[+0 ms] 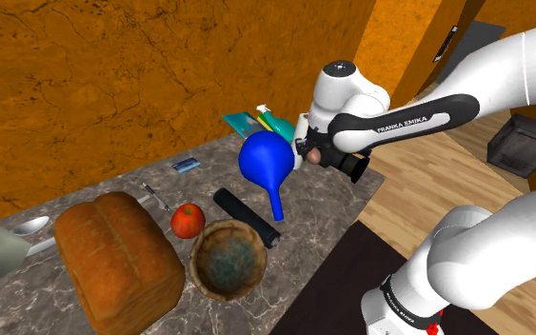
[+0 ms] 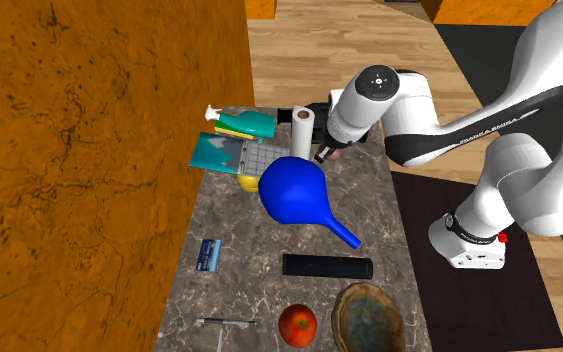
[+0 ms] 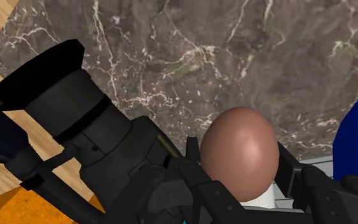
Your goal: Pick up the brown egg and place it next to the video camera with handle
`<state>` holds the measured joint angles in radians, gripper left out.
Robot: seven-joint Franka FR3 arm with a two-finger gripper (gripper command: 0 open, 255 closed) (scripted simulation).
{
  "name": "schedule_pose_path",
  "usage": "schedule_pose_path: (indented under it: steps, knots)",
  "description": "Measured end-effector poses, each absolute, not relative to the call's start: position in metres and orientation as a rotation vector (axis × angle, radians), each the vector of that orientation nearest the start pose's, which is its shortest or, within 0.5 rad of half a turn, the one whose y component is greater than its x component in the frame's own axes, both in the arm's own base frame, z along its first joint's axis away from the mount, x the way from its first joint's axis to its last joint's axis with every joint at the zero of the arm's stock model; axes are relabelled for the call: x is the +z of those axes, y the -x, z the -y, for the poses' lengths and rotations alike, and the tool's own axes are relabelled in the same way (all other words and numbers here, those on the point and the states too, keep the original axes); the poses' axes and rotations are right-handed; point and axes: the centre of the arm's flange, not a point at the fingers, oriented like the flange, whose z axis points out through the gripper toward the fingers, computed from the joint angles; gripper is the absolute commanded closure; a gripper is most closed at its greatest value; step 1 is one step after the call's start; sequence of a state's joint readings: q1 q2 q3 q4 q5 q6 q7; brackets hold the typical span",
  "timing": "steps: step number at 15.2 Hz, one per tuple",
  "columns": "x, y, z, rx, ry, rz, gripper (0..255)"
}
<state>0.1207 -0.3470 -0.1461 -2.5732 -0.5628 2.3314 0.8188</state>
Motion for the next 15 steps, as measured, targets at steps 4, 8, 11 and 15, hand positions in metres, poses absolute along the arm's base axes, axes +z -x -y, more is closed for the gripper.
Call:
schedule_pose_path:
  steps: [4,8,11,15]
  knots:
    - [0.371,-0.426,0.019,-0.425,3.326,-0.791,255]
    - [0.363,-0.429,0.027,-0.470,3.304,-0.824,255]
    - [0.362,-0.431,0.030,-0.518,3.283,-0.841,255]
    - [0.360,-0.427,0.034,-0.567,3.260,-0.855,255]
